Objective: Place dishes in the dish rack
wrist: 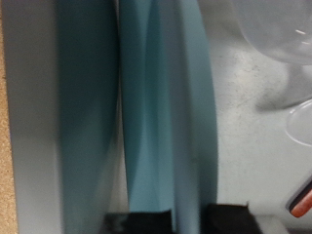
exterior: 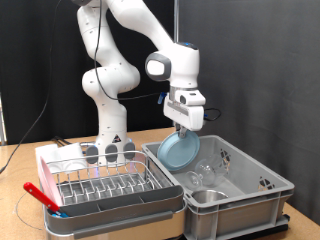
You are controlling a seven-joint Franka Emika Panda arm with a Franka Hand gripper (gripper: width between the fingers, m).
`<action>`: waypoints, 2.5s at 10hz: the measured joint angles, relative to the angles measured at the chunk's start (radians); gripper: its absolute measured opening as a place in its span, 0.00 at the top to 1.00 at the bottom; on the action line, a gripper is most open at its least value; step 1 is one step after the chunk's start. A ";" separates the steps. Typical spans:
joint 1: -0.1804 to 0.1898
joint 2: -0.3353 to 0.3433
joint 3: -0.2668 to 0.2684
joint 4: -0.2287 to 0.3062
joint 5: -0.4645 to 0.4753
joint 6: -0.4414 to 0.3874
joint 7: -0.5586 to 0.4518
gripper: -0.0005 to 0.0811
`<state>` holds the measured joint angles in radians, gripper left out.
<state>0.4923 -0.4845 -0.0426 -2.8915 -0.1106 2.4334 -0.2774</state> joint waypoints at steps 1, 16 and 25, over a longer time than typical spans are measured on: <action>-0.008 -0.007 0.000 0.001 -0.002 0.013 0.001 0.91; -0.120 -0.256 -0.063 0.068 -0.049 -0.186 -0.022 0.99; -0.129 -0.261 -0.065 0.067 -0.047 -0.240 -0.062 0.65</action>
<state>0.3631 -0.7455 -0.1072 -2.8250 -0.1572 2.1931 -0.3393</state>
